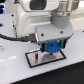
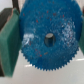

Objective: Insert the blue gear onto the right peg, followed by the red gear

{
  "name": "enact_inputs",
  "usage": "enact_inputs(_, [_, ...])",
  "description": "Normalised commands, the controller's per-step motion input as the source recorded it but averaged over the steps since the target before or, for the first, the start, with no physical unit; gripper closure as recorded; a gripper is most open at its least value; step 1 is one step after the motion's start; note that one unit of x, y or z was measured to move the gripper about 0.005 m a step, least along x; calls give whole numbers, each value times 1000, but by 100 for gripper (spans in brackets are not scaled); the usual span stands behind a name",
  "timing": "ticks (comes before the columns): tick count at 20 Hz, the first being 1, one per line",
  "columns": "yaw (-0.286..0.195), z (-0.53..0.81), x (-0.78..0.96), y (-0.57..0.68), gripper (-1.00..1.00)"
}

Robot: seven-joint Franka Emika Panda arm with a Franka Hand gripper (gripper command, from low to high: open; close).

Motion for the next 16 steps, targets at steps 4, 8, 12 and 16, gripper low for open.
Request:
enact_inputs(4, [0, 179, 327, 7, 100])
enact_inputs(8, [0, 29, 235, -3, 100])
enact_inputs(12, [0, -64, 219, -1, 100])
enact_inputs(16, [0, -27, 201, -3, 100])
